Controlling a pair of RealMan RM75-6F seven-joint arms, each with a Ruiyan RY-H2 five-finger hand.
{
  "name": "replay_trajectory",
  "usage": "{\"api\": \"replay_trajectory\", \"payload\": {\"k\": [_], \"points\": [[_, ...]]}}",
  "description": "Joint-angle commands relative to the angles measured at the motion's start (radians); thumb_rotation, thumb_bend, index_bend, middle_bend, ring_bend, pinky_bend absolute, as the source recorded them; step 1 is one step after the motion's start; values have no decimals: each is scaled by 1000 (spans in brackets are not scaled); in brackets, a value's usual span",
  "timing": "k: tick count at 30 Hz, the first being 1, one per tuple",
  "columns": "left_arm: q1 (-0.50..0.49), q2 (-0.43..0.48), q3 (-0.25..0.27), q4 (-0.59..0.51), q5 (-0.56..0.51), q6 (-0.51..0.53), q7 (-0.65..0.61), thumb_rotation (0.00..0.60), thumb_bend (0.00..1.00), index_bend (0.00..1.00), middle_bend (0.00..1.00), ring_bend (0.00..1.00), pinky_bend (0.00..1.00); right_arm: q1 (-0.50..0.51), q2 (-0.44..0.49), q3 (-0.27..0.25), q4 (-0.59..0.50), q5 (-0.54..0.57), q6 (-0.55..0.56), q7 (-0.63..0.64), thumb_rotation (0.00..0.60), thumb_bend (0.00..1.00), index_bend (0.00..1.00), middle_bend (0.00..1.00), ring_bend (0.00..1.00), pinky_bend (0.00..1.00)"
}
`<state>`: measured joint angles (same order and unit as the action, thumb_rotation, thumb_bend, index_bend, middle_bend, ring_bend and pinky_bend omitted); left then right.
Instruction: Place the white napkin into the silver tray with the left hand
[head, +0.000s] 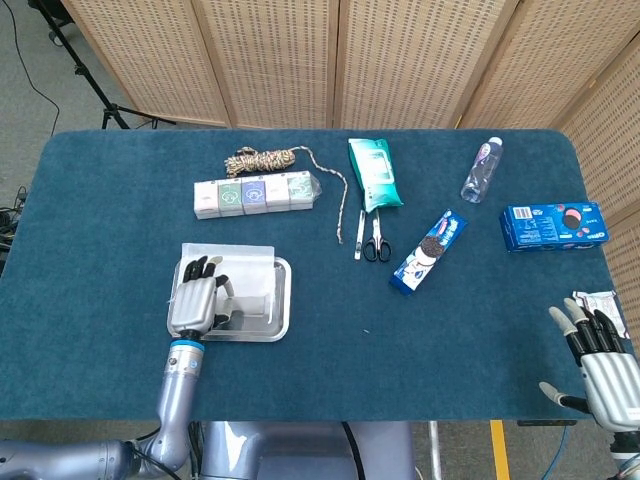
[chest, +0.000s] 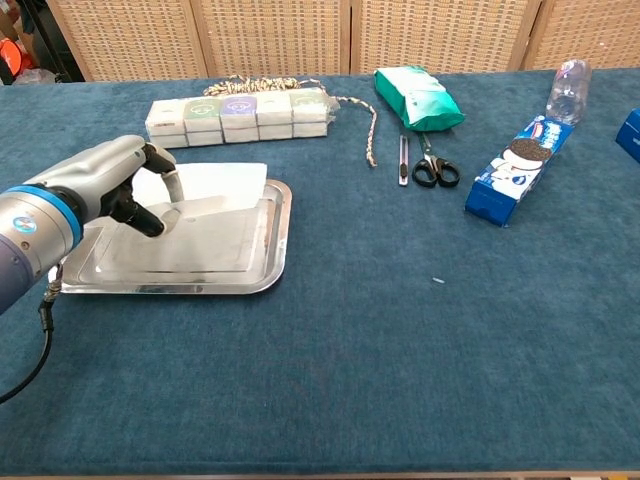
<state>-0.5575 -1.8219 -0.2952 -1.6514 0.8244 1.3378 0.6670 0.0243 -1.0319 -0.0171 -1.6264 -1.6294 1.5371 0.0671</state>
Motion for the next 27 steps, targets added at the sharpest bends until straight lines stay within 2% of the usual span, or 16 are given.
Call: {"api": "replay_trajectory", "payload": {"k": [1, 10, 27], "points": [[-7, -13, -5, -3, -8, 7, 6, 600, 512, 828, 181, 2, 0, -1, 1, 0, 1, -1, 2, 5, 600, 0, 0, 0, 0, 0], [-25, -58, -7, -13, -39, 28, 41, 600, 515, 828, 181, 2, 0, -4, 5, 1, 5, -5, 11, 24, 600, 0, 0, 0, 0, 0], [-8, -97, 40, -51, -57, 99, 88, 600, 518, 828, 181, 3, 0, -9, 7, 0, 9, -16, 24, 37, 600, 0, 0, 0, 0, 0]]}}
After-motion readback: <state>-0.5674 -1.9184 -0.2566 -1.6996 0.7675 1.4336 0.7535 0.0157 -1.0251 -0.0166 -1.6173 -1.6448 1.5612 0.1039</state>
